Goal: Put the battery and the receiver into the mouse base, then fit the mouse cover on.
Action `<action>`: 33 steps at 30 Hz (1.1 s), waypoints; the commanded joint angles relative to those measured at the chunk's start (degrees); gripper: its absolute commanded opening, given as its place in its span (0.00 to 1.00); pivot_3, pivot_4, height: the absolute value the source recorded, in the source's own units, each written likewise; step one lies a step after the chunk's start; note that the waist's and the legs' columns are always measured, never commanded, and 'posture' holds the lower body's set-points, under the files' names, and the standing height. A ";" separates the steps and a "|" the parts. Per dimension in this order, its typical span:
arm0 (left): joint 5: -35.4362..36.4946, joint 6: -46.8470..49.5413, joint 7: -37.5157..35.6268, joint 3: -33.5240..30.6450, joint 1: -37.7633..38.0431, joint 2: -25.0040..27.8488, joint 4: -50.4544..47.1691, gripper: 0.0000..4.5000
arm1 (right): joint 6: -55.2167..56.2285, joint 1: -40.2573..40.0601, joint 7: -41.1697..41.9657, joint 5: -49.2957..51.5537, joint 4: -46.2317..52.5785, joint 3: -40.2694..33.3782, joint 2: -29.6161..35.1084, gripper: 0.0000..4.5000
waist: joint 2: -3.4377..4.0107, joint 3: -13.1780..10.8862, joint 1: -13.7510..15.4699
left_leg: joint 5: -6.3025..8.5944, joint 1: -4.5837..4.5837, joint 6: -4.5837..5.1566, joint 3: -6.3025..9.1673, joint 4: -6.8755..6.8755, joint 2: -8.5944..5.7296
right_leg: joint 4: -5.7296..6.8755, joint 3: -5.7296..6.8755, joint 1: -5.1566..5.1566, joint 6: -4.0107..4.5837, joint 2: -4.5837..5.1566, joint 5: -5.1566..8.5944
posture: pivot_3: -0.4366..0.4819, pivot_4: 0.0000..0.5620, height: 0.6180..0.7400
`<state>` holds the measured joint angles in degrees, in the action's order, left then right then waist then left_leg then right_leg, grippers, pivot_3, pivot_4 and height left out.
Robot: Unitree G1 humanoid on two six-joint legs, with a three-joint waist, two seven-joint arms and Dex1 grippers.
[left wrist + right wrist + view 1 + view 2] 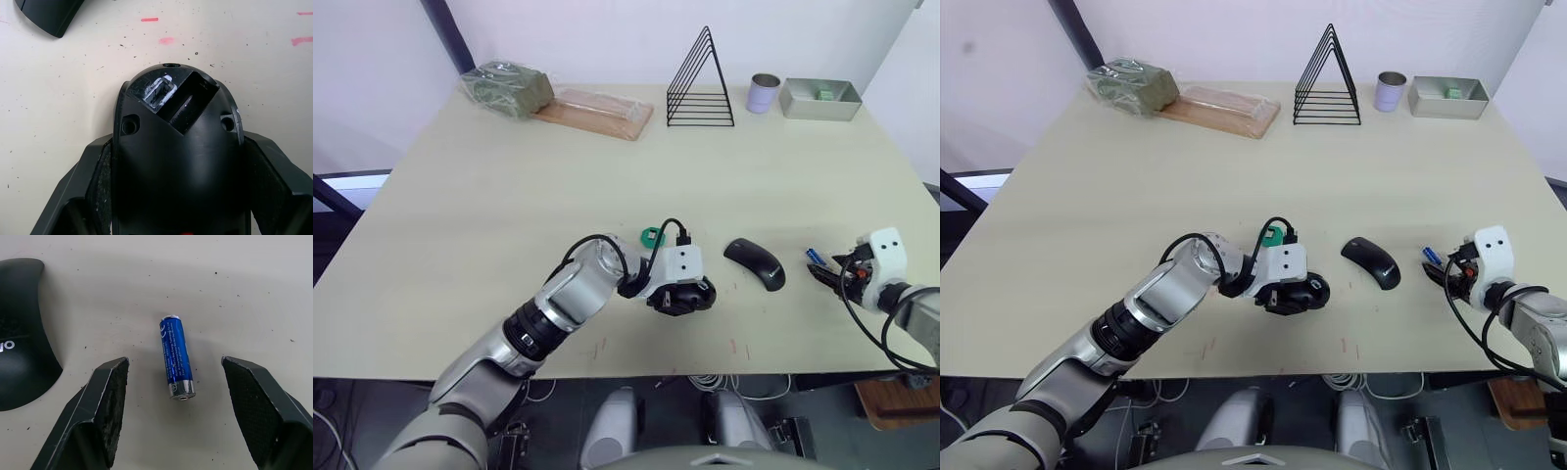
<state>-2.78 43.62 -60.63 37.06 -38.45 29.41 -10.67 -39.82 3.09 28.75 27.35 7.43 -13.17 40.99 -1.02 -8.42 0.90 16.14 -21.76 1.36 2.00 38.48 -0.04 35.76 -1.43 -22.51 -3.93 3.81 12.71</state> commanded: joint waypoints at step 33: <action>-1.35 -2.05 -1.18 2.01 -0.72 -1.03 2.44 0.65 | -52.68 14.41 -14.24 51.85 26.00 -9.72 12.32 0.02 | -0.03 -0.03 -0.02 | 0.01 -0.09 0.01 0.15 0.00 0.05 | -0.05 0.13 0.00 0.02 0.11 0.00 | 0.48 0.27 1.00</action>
<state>-3.28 41.76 -61.96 37.57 -39.64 28.71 -8.87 -92.13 15.51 20.62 71.56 35.29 -23.84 53.50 -1.05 -8.45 0.88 16.15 -21.82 1.37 2.14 38.48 0.03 35.71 -1.32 -22.51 -3.91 3.94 12.71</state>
